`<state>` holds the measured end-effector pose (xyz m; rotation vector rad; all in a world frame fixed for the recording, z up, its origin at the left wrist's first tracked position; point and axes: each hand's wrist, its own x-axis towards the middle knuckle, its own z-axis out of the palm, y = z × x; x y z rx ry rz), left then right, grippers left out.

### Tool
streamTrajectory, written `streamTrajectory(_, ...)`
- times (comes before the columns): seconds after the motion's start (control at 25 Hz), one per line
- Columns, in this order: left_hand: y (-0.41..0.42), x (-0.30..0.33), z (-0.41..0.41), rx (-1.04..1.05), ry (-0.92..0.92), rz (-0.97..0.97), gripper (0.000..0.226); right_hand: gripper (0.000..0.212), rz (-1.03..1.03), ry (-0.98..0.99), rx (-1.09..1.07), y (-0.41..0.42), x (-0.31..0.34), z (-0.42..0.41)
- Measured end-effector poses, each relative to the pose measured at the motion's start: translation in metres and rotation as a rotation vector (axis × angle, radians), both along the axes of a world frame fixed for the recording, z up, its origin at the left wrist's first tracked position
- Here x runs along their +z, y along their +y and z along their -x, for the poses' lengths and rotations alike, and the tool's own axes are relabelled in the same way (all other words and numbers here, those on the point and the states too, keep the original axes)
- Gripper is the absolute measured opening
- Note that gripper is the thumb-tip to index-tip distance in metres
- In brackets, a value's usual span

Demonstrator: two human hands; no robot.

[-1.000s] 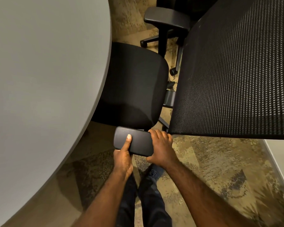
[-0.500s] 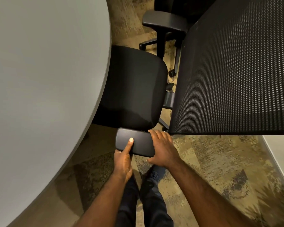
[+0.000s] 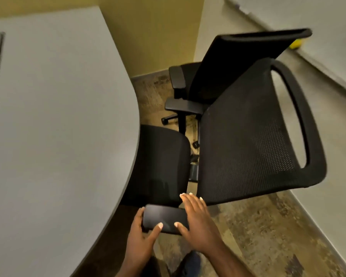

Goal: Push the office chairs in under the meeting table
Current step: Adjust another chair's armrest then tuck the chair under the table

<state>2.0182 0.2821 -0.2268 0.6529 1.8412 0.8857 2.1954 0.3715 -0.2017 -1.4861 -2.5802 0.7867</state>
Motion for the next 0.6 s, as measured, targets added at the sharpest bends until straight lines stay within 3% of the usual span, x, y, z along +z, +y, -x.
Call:
streamTrajectory(0.28, 0.011, 0.085, 0.003, -0.251, 0.168, -0.203, 0.078, 0.069, -0.204, 0.168, -0.098, 0.004, 0.096, -0.019)
streamTrajectory(0.6, 0.048, 0.159, -0.04, -0.331, 0.306, -0.338, 0.081, 0.063, -0.345, 0.343, -0.175, 0.033, 0.184, -0.079)
